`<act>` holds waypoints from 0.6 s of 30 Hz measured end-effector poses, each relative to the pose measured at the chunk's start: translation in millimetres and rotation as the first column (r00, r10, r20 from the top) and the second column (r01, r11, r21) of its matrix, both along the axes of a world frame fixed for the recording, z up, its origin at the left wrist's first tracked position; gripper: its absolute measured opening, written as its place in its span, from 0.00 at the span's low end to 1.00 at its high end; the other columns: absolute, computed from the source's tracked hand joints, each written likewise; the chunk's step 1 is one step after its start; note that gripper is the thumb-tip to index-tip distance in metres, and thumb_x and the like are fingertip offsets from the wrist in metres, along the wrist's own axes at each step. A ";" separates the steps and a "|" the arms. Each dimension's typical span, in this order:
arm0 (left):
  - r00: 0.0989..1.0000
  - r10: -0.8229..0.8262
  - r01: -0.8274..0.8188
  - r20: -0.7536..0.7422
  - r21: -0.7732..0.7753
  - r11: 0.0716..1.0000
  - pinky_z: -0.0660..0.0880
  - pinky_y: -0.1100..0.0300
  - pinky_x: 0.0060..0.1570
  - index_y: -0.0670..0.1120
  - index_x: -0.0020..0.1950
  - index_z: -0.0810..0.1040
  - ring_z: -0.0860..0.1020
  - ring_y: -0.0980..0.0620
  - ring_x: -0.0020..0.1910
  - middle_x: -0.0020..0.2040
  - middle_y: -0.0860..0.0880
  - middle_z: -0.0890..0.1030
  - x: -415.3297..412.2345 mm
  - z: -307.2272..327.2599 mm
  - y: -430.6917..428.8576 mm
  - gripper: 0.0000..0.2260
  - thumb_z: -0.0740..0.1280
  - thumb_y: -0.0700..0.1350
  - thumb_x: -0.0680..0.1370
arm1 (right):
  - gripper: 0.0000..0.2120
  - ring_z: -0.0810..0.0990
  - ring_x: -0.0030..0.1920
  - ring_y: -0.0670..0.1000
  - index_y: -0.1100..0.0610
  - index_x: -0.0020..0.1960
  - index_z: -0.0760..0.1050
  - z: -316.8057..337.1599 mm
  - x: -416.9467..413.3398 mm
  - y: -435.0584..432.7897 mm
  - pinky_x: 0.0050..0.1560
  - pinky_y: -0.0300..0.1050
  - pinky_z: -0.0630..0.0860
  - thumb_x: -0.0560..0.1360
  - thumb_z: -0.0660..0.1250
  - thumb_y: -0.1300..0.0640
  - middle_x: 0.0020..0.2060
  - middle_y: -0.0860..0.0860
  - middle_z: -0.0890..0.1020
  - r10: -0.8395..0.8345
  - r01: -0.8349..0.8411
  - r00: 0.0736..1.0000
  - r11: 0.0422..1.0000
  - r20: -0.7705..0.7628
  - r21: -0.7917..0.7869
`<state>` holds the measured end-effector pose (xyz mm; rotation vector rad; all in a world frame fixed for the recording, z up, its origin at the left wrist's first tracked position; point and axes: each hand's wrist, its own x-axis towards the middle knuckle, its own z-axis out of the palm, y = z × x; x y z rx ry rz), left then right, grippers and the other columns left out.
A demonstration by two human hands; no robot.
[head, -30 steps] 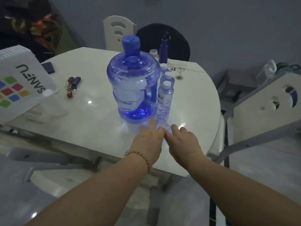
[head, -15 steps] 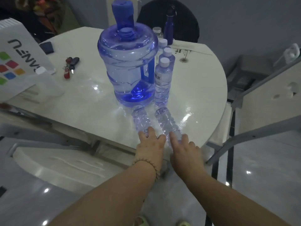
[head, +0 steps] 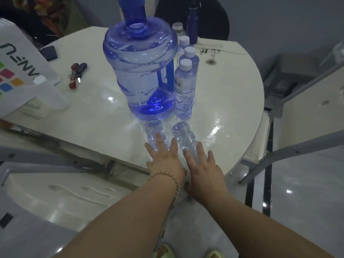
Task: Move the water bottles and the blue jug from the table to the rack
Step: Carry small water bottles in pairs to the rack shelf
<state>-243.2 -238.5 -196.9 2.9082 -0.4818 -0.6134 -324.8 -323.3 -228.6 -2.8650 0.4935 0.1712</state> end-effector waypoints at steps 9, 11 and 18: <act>0.993 0.120 -0.120 0.003 0.005 0.993 0.71 0.48 0.59 0.57 0.75 0.47 0.48 0.37 0.71 0.73 0.49 0.28 9.1 -15.2 -3.3 0.41 0.69 0.40 0.71 | 0.43 0.71 0.55 0.61 0.45 0.75 0.52 -6.9 6.5 7.2 0.37 0.49 0.74 0.67 0.69 0.61 0.76 0.57 0.50 -0.087 0.087 0.995 0.996 0.045 -0.003; 0.995 0.099 -0.099 0.023 -0.016 0.995 0.72 0.48 0.58 0.56 0.75 0.49 0.50 0.38 0.71 0.74 0.49 0.30 9.6 -15.1 -2.5 0.39 0.68 0.41 0.72 | 0.42 0.71 0.54 0.60 0.44 0.75 0.50 -6.9 8.3 6.7 0.39 0.49 0.74 0.68 0.67 0.61 0.76 0.57 0.49 -0.084 0.085 0.995 0.996 0.045 -0.013; 0.998 -0.043 0.049 0.050 -0.136 0.989 0.71 0.49 0.61 0.53 0.74 0.54 0.55 0.40 0.70 0.76 0.49 0.36 -5.4 -2.4 -7.0 0.37 0.70 0.42 0.71 | 0.38 0.68 0.60 0.57 0.41 0.75 0.43 20.2 -4.6 -2.0 0.54 0.50 0.73 0.75 0.62 0.56 0.77 0.51 0.44 -0.128 0.127 0.992 0.991 0.019 0.035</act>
